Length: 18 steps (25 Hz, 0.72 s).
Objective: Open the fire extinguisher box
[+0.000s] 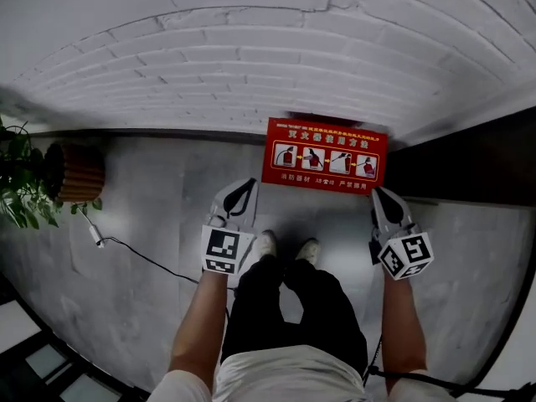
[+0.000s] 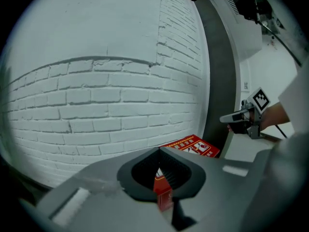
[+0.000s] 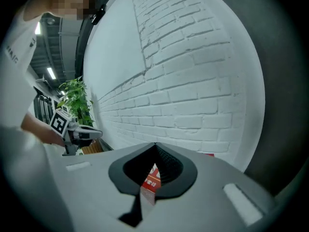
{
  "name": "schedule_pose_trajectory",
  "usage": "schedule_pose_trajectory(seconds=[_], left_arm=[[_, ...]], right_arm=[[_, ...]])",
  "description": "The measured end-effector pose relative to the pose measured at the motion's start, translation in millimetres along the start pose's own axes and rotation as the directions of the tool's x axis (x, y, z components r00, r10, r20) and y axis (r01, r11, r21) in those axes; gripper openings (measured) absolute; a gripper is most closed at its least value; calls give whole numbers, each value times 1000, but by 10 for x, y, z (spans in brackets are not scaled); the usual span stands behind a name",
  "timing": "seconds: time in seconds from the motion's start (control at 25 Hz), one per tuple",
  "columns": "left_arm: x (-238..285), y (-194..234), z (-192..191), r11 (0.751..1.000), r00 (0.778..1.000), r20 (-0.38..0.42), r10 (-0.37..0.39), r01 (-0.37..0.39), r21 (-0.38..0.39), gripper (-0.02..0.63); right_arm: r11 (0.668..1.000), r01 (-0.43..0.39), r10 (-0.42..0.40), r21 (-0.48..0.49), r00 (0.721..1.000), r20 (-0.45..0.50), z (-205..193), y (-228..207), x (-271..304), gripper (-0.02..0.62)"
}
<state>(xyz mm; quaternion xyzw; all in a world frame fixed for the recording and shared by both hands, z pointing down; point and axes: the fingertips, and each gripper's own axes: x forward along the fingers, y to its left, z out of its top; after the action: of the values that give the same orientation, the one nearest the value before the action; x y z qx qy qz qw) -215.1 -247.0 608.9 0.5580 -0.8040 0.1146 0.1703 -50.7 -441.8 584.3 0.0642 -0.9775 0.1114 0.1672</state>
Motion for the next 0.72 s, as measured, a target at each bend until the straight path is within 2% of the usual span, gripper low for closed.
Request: schedule_pose_trajectory(seconds=[0.12, 0.28, 0.44, 0.6, 0.72], left_arm=[[157, -42, -378, 1000, 1000, -16, 0, 0, -7, 5], [291, -75, -911, 1000, 997, -73, 13, -14, -17, 5], [367, -123, -1270, 1000, 997, -77, 2, -4, -18, 5], [459, -176, -1463, 999, 998, -65, -5, 3, -32, 5], [516, -157, -1622, 1000, 996, -85, -3, 0, -29, 5]], right_arm=[[1000, 9, -9, -7, 1000, 8, -324, -67, 38, 2], [999, 33, -33, 39, 999, 12, -861, -158, -11, 2], [996, 54, -54, 76, 999, -8, -1387, -247, 17, 2], [995, 53, -53, 82, 999, -4, -1578, -266, 45, 3], [996, 42, -42, 83, 999, -4, -1615, -234, 57, 2]])
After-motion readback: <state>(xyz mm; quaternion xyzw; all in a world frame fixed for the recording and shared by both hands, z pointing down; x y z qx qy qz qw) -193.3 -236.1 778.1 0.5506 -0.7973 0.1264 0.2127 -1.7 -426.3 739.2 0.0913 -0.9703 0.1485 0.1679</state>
